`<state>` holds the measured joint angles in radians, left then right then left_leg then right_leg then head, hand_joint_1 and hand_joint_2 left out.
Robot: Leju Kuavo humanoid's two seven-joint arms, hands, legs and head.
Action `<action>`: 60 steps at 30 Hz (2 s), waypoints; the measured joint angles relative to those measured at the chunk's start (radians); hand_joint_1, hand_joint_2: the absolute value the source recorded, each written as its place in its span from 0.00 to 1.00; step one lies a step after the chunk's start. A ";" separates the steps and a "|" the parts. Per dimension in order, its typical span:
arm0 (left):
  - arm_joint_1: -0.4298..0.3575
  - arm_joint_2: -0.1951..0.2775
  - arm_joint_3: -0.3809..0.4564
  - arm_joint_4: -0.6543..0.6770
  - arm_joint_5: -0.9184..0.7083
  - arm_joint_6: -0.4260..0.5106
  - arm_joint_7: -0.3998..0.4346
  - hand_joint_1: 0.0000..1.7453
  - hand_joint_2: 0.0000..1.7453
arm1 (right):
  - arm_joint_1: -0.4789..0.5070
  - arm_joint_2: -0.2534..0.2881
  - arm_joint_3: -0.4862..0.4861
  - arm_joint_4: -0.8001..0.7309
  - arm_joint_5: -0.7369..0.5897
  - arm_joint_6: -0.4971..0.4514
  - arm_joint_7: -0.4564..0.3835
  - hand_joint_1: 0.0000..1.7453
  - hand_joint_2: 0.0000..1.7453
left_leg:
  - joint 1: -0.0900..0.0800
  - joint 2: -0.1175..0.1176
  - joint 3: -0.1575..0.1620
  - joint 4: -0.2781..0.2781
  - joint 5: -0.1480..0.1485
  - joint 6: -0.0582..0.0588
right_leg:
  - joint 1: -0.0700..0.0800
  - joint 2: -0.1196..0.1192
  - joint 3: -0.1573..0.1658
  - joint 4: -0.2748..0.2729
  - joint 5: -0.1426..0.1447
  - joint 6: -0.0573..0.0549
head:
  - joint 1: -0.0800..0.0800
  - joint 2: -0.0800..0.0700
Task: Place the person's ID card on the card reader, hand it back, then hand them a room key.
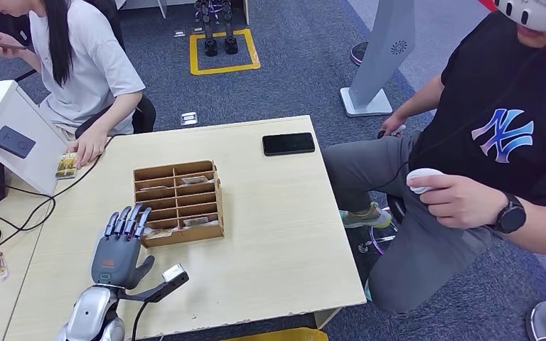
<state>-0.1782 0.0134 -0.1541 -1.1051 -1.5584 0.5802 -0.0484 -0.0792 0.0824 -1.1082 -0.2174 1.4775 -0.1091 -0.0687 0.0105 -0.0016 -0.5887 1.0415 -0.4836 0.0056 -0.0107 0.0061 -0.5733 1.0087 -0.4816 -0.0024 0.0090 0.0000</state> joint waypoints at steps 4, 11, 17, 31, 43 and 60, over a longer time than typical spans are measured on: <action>0.000 0.000 0.000 0.000 0.000 -0.002 -0.003 0.00 1.00 | 0.000 0.000 0.000 0.000 0.000 0.000 0.000 0.00 1.00 | 0.000 0.000 0.000 0.000 0.000 0.000 | 0.000 0.000 0.000 0.000 0.000 0.000 | 0.000 0.000; 0.000 0.000 0.001 0.000 0.000 -0.003 -0.006 0.00 1.00 | 0.000 0.000 0.000 0.000 0.000 0.000 0.000 0.00 1.00 | 0.000 0.000 0.000 0.000 0.000 0.000 | 0.000 0.000 0.000 0.000 0.000 0.000 | 0.000 0.000; 0.000 -0.002 0.002 0.000 0.004 -0.004 -0.017 0.00 1.00 | 0.000 0.000 0.000 0.000 0.000 0.000 0.000 0.00 1.00 | 0.000 0.000 0.000 0.000 0.000 0.000 | 0.000 0.000 0.000 0.000 0.000 0.000 | 0.000 0.000; 0.034 -0.043 0.016 -0.089 0.129 -0.059 -0.150 0.00 1.00 | -0.001 0.002 0.000 0.000 0.004 0.000 -0.002 0.00 1.00 | 0.000 0.000 0.000 0.000 0.000 0.000 | 0.000 0.000 0.000 0.000 0.000 0.000 | 0.000 0.000; 0.036 -0.043 0.012 -0.102 0.142 -0.068 -0.150 0.00 1.00 | -0.001 0.002 0.000 0.000 0.004 0.000 -0.004 0.00 1.00 | 0.000 0.000 0.000 0.000 0.000 0.000 | 0.000 0.000 0.000 0.000 0.000 0.000 | 0.000 0.000; 0.038 -0.044 0.005 -0.102 0.142 -0.069 -0.150 0.00 1.00 | -0.001 0.002 0.000 0.000 0.005 0.000 -0.004 0.00 1.00 | 0.000 0.000 0.000 0.000 0.000 0.000 | 0.000 0.000 0.000 0.000 0.000 0.000 | 0.000 0.000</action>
<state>-0.1400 -0.0309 -0.1490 -1.2070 -1.4168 0.5117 -0.1981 -0.0806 0.0843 -1.1082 -0.2174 1.4829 -0.1091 -0.0725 0.0104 -0.0016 -0.5888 1.0417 -0.4836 0.0057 -0.0107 0.0060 -0.5733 1.0087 -0.4816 -0.0024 0.0090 0.0000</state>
